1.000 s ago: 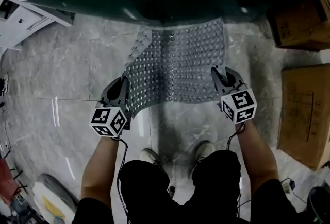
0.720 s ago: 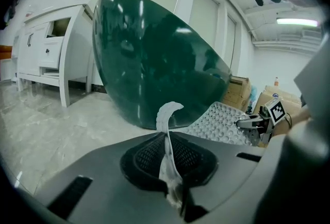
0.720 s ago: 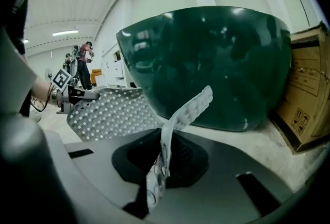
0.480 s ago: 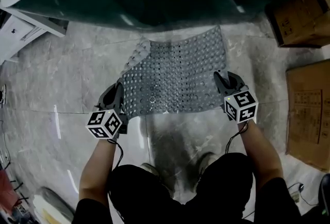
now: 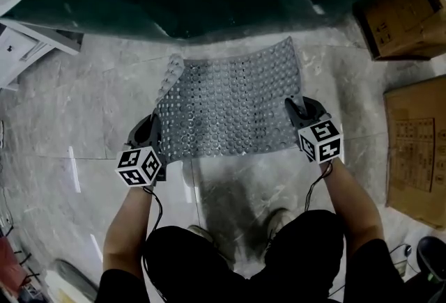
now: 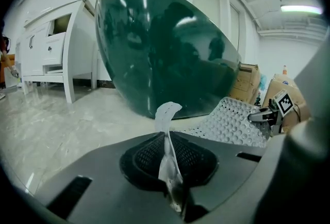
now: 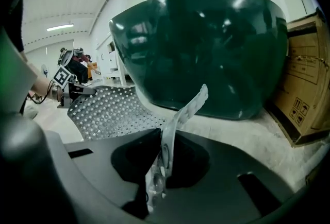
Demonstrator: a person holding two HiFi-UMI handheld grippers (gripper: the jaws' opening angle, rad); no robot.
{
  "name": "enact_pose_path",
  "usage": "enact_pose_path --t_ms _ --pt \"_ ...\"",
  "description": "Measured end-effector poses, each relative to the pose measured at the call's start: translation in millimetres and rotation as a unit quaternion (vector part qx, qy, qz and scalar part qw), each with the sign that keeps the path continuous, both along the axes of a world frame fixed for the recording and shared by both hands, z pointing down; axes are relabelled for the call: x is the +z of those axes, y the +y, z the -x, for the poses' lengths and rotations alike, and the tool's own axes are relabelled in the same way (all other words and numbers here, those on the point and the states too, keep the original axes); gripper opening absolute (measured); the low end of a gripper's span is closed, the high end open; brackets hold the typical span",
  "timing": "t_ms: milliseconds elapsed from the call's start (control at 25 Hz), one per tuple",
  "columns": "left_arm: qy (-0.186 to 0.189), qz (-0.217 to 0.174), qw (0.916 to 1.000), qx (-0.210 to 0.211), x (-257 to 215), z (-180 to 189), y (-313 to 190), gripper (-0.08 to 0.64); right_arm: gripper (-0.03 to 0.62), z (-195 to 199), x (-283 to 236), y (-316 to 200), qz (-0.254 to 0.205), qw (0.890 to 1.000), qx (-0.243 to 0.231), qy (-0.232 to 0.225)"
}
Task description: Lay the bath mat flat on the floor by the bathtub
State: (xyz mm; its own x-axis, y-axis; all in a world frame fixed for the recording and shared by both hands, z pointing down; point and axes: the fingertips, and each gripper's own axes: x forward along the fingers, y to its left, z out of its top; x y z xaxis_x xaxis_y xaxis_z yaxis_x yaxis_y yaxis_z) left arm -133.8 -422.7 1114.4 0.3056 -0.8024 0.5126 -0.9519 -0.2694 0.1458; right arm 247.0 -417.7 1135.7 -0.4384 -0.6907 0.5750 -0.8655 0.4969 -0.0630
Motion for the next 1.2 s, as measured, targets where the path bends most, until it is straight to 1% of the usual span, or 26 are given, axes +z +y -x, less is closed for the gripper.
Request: enact_pose_path --t_ms 240,440,600,760,840,920,960,1080,1120,1200 --pt "-0.025 0.012 0.9996 0.002 21 6 -3 0.034 0.043 -11 24 -3 0.015 1.000 0.016 0.011" --pt "-0.047 0.026 0.9985 -0.006 39 21 -4 0.035 0.043 -20 42 -8 0.036 0.999 0.031 0.017" --pt "-0.063 0.039 0.9972 -0.010 52 32 -7 0.035 0.044 -26 60 -11 0.053 0.997 0.040 0.041" --pt "-0.096 0.048 0.9942 -0.014 65 42 -9 0.035 0.055 -41 81 -8 0.077 0.993 0.059 0.074" --pt "-0.110 0.050 0.9925 -0.019 69 47 -9 0.037 0.115 -49 90 -5 0.089 0.989 0.067 0.095" --pt "-0.125 0.051 0.9906 -0.025 72 52 -9 0.038 0.150 -58 96 -2 0.098 0.985 0.079 0.115" --pt "-0.131 0.051 0.9897 -0.027 72 53 -9 0.038 0.185 -63 97 0 0.101 0.983 0.088 0.122" --pt "-0.141 0.049 0.9882 -0.035 72 57 -8 0.054 0.216 -77 98 1 0.096 0.980 0.116 0.132" --pt "-0.142 0.048 0.9880 -0.037 72 58 -7 0.059 0.230 -79 97 1 0.093 0.980 0.120 0.131" --pt "-0.145 0.046 0.9877 -0.035 72 58 -5 0.065 0.235 -78 94 2 0.085 0.980 0.120 0.133"
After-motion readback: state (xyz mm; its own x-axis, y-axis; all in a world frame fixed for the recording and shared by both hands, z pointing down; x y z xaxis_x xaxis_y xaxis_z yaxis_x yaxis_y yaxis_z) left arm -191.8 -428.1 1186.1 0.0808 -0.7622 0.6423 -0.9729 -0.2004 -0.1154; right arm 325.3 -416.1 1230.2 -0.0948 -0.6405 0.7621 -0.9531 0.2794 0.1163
